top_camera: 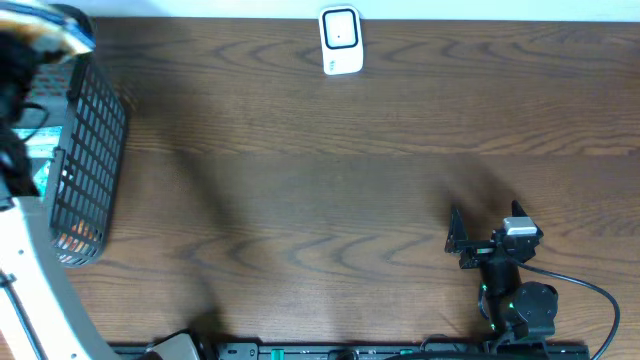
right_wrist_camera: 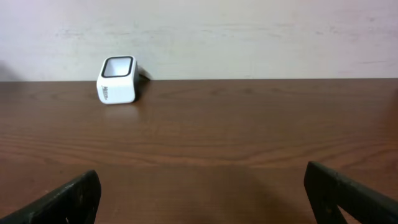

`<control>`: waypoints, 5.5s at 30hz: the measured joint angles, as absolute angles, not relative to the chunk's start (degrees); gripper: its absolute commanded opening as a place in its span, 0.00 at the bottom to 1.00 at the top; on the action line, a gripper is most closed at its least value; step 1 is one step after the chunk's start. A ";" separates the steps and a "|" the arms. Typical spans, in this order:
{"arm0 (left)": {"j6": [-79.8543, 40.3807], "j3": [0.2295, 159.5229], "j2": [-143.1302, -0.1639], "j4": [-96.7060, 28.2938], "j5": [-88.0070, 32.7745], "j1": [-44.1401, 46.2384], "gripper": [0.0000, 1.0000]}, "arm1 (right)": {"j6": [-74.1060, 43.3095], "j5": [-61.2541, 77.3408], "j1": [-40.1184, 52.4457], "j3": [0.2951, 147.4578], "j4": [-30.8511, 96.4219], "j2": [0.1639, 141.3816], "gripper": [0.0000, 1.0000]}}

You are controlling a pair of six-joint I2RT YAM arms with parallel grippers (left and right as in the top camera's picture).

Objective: Scan the item barcode

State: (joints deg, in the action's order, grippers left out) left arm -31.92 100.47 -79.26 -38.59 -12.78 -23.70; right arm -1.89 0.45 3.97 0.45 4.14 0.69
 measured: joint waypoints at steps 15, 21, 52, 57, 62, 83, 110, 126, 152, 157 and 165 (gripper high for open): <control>-12.10 99.61 -82.78 -45.17 -13.69 12.93 0.07 | -1.89 0.47 3.97 0.45 4.14 0.69 0.99; -10.37 98.94 -90.50 -46.57 -13.80 21.98 0.07 | -1.89 0.45 3.97 0.45 4.12 0.69 0.99; -9.10 98.91 -115.59 -43.53 -13.82 38.04 0.51 | -1.89 0.47 3.97 0.45 4.12 0.69 0.99; -9.61 98.91 -110.06 -45.47 -13.82 34.22 0.53 | -1.89 0.47 3.97 0.45 4.14 0.69 0.99; -13.17 99.26 -107.26 -50.22 -13.63 31.99 0.72 | -1.87 0.47 3.97 0.45 4.14 0.69 0.99; -21.04 92.27 -118.96 -47.13 -13.32 43.07 0.76 | -1.87 0.45 3.97 0.45 4.14 0.69 0.99; -17.72 92.27 -120.75 -43.77 -0.49 37.60 0.71 | -1.89 0.47 3.97 0.45 4.14 0.69 0.99; -17.21 92.27 -96.44 -39.94 0.03 34.63 0.50 | -1.87 0.47 3.97 0.45 4.14 0.69 0.99; -24.25 92.25 -123.39 -29.91 -11.25 38.72 0.73 | -1.89 0.45 3.97 0.45 4.14 0.69 0.99; -24.25 92.25 -123.33 -30.44 -14.35 41.25 0.72 | -1.87 0.47 3.97 0.45 4.12 0.69 0.99; -22.63 92.25 -120.53 -30.79 -15.14 38.98 0.73 | -1.87 0.45 3.97 0.45 4.14 0.69 0.99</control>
